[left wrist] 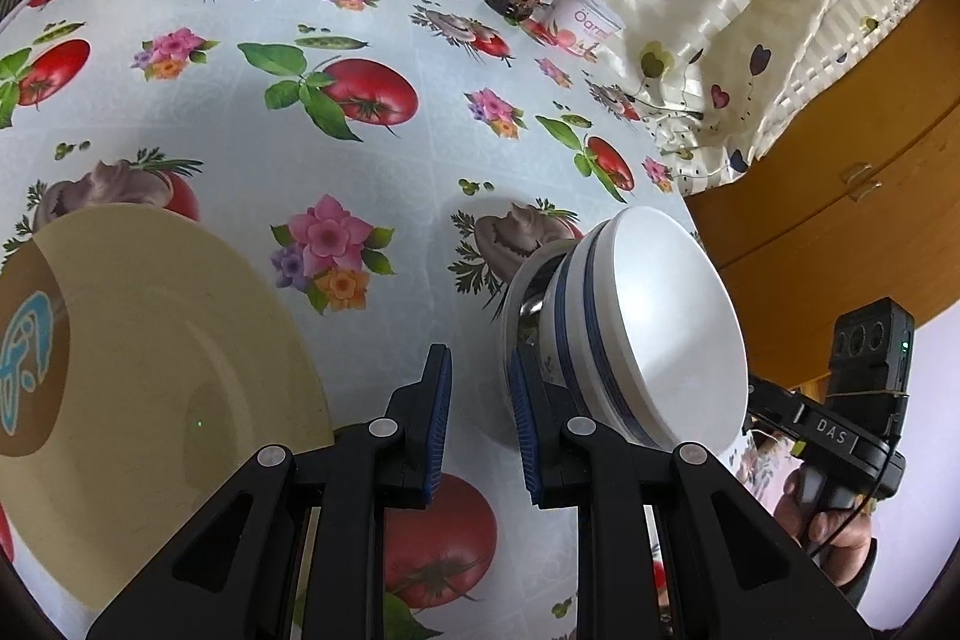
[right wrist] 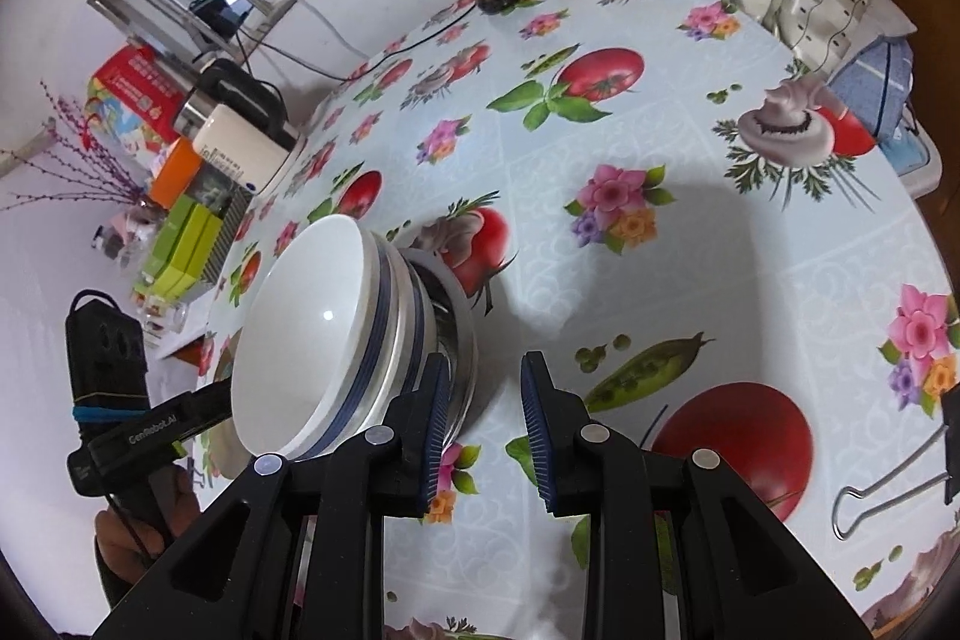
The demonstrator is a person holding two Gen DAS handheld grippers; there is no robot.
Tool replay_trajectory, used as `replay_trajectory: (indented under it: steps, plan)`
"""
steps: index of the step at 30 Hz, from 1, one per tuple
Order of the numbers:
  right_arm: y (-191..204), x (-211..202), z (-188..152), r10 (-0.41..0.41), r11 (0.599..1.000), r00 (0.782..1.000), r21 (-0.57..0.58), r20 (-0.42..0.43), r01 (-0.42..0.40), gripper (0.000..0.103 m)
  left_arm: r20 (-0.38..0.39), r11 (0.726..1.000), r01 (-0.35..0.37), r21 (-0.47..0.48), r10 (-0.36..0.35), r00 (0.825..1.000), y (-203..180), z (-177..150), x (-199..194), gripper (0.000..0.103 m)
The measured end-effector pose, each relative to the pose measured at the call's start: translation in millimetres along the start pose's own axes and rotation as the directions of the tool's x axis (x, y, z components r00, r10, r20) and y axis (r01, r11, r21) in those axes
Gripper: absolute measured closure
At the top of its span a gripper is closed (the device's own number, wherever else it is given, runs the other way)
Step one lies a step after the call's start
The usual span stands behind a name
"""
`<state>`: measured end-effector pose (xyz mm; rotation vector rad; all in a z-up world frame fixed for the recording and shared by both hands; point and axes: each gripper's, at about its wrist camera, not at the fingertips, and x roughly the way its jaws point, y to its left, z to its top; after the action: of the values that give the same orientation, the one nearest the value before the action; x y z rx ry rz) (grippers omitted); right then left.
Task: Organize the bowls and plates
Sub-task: 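Grasp the rim of the steel bowl stack with both grippers, then lift the tilted bowl stack and carry it toward the beige plate stack with both grippers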
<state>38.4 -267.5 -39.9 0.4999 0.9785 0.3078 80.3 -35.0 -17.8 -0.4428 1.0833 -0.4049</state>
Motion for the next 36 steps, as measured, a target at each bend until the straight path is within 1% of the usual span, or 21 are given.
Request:
replay_trajectory:
  steps: [5, 9, 13, 20, 22, 24, 25, 27, 36]
  plan:
    - [0, 8, -1, 0.015, 1.000, 1.000, 0.004, -0.020, -0.015, 0.080, -0.020, 1.000, 0.026, -0.004, -0.026, 0.999, 0, -1, 6, 0.082]
    - [0, 11, -1, 0.027, 1.000, 0.999, 0.002, -0.031, -0.027, 0.088, -0.033, 0.999, 0.044, -0.008, -0.044, 0.998, 1, -2, 10, 0.082]
    - [2, 14, -1, 0.050, 0.999, 0.998, -0.001, -0.036, -0.050, 0.092, -0.046, 0.999, 0.053, -0.008, -0.053, 0.998, 0, -3, 14, 0.082]
    - [4, 18, -2, 0.060, 0.998, 0.997, 0.004, -0.042, -0.060, 0.092, -0.047, 0.998, 0.063, -0.014, -0.063, 0.997, 1, -3, 17, 0.082]
    - [4, 19, -2, 0.064, 0.998, 0.997, 0.010, -0.043, -0.063, 0.093, -0.047, 0.998, 0.061, -0.005, -0.061, 0.997, 1, -2, 18, 0.085]
    - [3, 20, -1, 0.067, 0.998, 0.997, 0.013, -0.042, -0.067, 0.093, -0.048, 0.997, 0.071, -0.002, -0.071, 0.996, 0, -2, 19, 0.091]
    - [3, 20, -1, 0.069, 0.998, 0.997, 0.014, -0.042, -0.069, 0.093, -0.048, 0.997, 0.073, 0.002, -0.073, 0.996, -1, -2, 19, 0.092]
    - [2, 19, -1, 0.071, 0.997, 0.997, 0.015, -0.041, -0.070, 0.093, -0.047, 0.998, 0.061, 0.018, -0.060, 0.997, -4, -2, 19, 0.092]
    - [1, 17, -1, 0.071, 0.997, 0.997, 0.006, -0.037, -0.071, 0.093, -0.041, 0.998, 0.049, 0.032, -0.048, 0.998, -7, -4, 18, 0.093]
